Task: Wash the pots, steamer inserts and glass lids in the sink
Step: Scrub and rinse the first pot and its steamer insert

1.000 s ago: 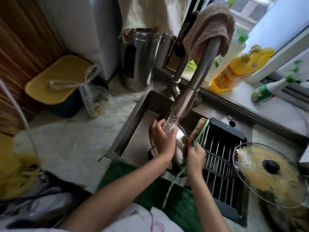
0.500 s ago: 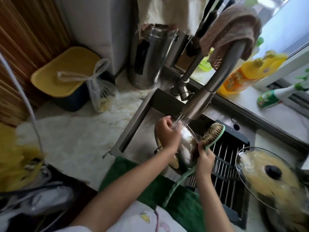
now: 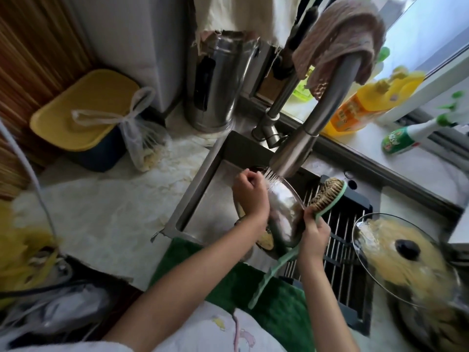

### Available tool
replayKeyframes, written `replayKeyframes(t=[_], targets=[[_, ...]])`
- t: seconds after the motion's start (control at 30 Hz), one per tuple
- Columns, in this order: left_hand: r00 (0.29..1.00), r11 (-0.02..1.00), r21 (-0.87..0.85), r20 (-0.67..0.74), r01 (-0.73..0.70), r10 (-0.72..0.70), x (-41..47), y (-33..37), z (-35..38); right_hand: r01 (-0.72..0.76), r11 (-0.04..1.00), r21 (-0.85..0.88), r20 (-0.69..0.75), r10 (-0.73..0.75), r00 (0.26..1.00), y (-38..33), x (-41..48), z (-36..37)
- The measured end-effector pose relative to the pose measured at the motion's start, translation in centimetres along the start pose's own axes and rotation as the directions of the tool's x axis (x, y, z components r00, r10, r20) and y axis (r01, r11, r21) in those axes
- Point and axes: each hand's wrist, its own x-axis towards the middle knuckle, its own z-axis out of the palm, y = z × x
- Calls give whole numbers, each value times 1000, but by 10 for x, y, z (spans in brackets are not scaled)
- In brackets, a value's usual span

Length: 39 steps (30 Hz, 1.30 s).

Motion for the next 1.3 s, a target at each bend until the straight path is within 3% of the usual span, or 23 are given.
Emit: replayKeyframes(t=[0.07,0.13,0.2,0.27,0.33,0.47,0.53,0.63,0.7,0.8,0.87,1.03,1.2,1.3], targets=[[984,988,54,113,-146,139,-41,-3,5,18,997,-69,-6,-19,1000,3,1,5],[963,963,72,95,-260,253,-54,-6,4,43,984,-172,4,-43,999,7,0,10],[981,982,-3,33,-190,190,-21,-9,2,35,989,-142,-3,-35,999,7,-2,10],[1000,1000,19,-24,1,0,16,-5,-1,19,999,-48,-8,-20,1000,3,-5,3],[996,995,-25,-2,93,-93,14,1,0,19,1000,-18,12,-19,1000,3,-3,1],[965,979,0,165,-206,203,-55,1,-1,37,997,-71,18,-35,999,8,-3,6],[957,963,19,123,-268,264,-41,-2,-11,47,998,-29,17,-46,999,6,-9,2],[998,994,96,-39,-50,54,11,-6,-14,41,999,36,15,-42,999,1,-12,-7],[1000,999,24,-14,25,-24,4,-3,-7,13,1000,12,9,-14,1000,4,-10,-5],[985,988,36,97,-149,145,-46,-6,1,-9,999,-42,2,9,1000,11,-7,2],[969,971,24,84,-236,234,-49,-10,2,0,997,-76,4,0,1000,12,-7,3],[1000,998,56,11,22,-23,18,-3,-2,-19,1000,25,-26,19,999,0,-12,-2],[978,978,23,8,-209,209,-39,-12,6,-2,998,-58,-4,2,1000,-1,-13,11],[999,990,-139,-45,-22,16,-4,-5,-1,22,994,-109,-12,-24,1000,1,-14,7]])
